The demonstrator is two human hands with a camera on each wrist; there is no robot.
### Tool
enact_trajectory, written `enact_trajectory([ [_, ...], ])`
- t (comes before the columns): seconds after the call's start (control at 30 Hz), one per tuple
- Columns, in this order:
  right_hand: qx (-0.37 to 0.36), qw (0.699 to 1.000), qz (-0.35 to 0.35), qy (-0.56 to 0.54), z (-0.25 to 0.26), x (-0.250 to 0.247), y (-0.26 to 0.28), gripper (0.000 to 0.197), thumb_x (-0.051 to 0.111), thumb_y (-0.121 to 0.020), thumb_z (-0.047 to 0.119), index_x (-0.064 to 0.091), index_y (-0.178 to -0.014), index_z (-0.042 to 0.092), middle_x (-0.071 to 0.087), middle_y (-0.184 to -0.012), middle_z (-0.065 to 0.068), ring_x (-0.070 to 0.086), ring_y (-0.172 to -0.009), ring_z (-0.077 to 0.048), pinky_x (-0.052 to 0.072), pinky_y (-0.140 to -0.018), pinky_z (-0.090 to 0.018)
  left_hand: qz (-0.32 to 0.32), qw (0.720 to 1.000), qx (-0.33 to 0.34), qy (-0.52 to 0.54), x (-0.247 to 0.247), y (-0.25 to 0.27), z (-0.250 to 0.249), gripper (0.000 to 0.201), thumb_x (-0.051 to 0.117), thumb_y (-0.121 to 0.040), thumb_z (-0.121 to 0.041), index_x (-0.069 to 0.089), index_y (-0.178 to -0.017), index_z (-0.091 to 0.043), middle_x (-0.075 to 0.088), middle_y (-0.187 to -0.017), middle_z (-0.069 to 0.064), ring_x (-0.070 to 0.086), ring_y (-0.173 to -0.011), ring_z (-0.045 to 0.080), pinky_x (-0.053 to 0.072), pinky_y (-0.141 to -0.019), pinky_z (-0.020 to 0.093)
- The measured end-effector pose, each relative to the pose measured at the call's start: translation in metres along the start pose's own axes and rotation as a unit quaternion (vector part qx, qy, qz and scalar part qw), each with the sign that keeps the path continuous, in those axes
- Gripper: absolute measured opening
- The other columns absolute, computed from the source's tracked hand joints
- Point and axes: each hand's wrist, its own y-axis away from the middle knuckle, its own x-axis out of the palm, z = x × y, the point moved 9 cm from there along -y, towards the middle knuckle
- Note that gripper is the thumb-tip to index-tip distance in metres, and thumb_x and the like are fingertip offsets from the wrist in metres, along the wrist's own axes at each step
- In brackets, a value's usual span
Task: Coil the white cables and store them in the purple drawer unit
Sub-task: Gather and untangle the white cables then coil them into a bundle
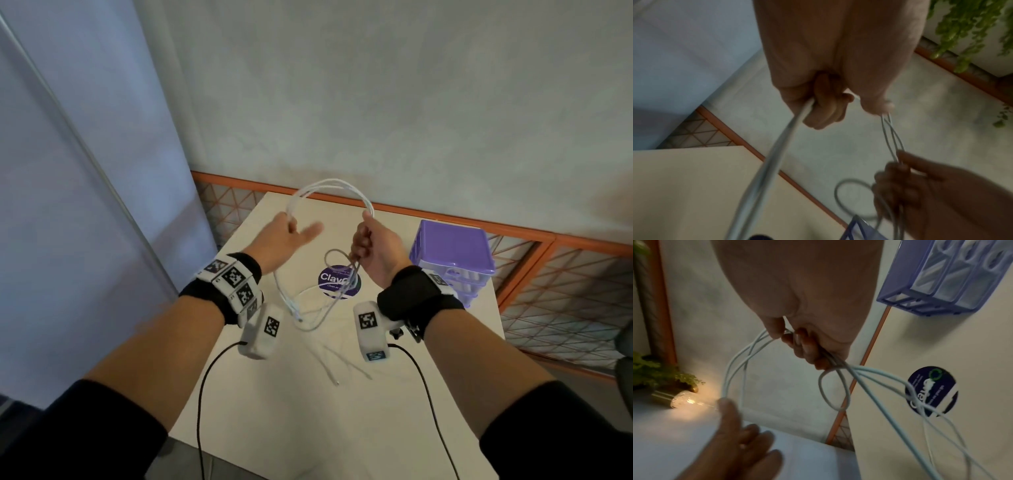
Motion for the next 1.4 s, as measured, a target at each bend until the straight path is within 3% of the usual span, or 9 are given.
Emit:
enact_trajectory([
  [0.17,0.003,0.996,0.025,-0.086,0.004,0.011,0.003,0.045,0.041,-0.098,0.042,0.038,-0.06,0.017,0.029,-0.052,0.003,0.026,-0.047,-0.012,0.025,-0.053,-0.026,0.056,0.997,-0.022,0.046,0.043,0.015,-0.006,0.067,0.078,-0.067,-0.049,0.04,-0.108,-0.01,0.068,-0.089,0.0,0.058,-0.072,0.004,0.039,-0.061,0.02],
  [0.4,-0.015,0.997,0.041,-0.059,0.009,0.011,0.003,0.047,0.037,-0.1,0.041,0.037,-0.06,0.016,0.028,-0.052,0.003,0.023,-0.046,-0.012,0.023,-0.054,-0.028,0.035,0.978,-0.04,0.202,0.046,0.015,-0.011,0.048,0.077,-0.075,-0.021,0.032,-0.09,-0.018,0.071,-0.099,0.005,0.058,-0.079,0.003,0.035,-0.058,0.021],
  [0.5,-0.019,0.999,0.036,-0.015,0.011,0.007,0.006,0.046,0.037,-0.1,0.04,0.037,-0.06,0.017,0.026,-0.055,0.002,0.022,-0.047,-0.012,0.024,-0.055,-0.029,0.02,0.955,-0.064,0.288,0.038,0.013,-0.008,0.042,0.071,-0.081,-0.026,0.031,-0.086,-0.02,0.073,-0.104,0.007,0.069,-0.088,0.012,0.03,-0.051,0.026],
  [0.7,-0.023,0.996,0.075,-0.044,0.009,0.022,0.016,0.047,0.035,-0.1,0.04,0.036,-0.059,0.016,0.025,-0.054,0.002,0.019,-0.048,-0.012,0.013,-0.057,-0.03,0.018,0.973,-0.096,0.211,0.04,0.012,-0.014,0.04,0.066,-0.083,-0.04,0.033,-0.083,-0.019,0.067,-0.081,0.005,0.065,-0.062,0.014,0.028,-0.04,0.02],
  [0.8,-0.033,0.997,0.068,-0.035,0.011,0.02,0.016,0.047,0.034,-0.1,0.039,0.036,-0.059,0.016,0.025,-0.054,0.002,0.019,-0.047,-0.012,0.01,-0.06,-0.033,0.028,0.973,-0.091,0.212,0.043,0.009,-0.01,0.036,0.067,-0.084,-0.023,0.031,-0.083,-0.019,0.069,-0.087,0.008,0.068,-0.071,0.017,0.027,-0.04,0.02],
  [0.93,-0.062,0.998,-0.009,0.029,0.027,-0.001,0.015,0.045,0.036,-0.101,0.038,0.033,-0.061,0.018,0.025,-0.051,0.004,0.021,-0.042,-0.011,0.022,-0.048,-0.027,0.02,0.97,-0.075,0.229,0.032,0.008,-0.004,0.022,0.051,-0.093,-0.009,0.03,-0.089,-0.017,0.066,-0.091,0.004,0.069,-0.075,0.015,0.03,-0.043,0.019],
  [1.03,-0.096,0.992,-0.03,0.081,0.051,-0.007,0.012,0.039,0.044,-0.098,0.034,0.035,-0.064,0.019,0.027,-0.052,0.005,0.022,-0.041,-0.01,0.023,-0.044,-0.025,0.044,0.991,-0.036,0.119,0.032,0.009,0.001,0.02,0.048,-0.095,-0.013,0.032,-0.086,-0.017,0.068,-0.09,0.0,0.062,-0.062,0.014,0.036,-0.054,0.022],
  [1.2,-0.123,0.99,0.03,0.065,0.09,0.016,0.011,0.024,0.037,-0.087,0.023,0.041,-0.064,0.017,0.026,-0.051,0.006,0.016,-0.043,-0.011,0.011,-0.048,-0.029,0.021,0.999,-0.025,-0.013,0.026,0.008,0.015,0.023,0.059,-0.088,-0.02,0.037,-0.087,-0.014,0.063,-0.089,-0.003,0.061,-0.081,0.014,0.039,-0.068,0.024],
  [1.4,-0.129,0.984,0.069,0.101,0.104,0.049,0.012,0.026,0.033,-0.09,0.022,0.043,-0.066,0.018,0.025,-0.056,0.004,0.024,-0.047,-0.012,0.024,-0.05,-0.028,0.024,0.994,0.055,0.09,0.028,0.012,-0.023,0.053,0.061,-0.079,-0.054,0.04,-0.101,-0.01,0.058,-0.113,-0.008,0.053,-0.105,0.009,0.039,-0.084,0.023],
])
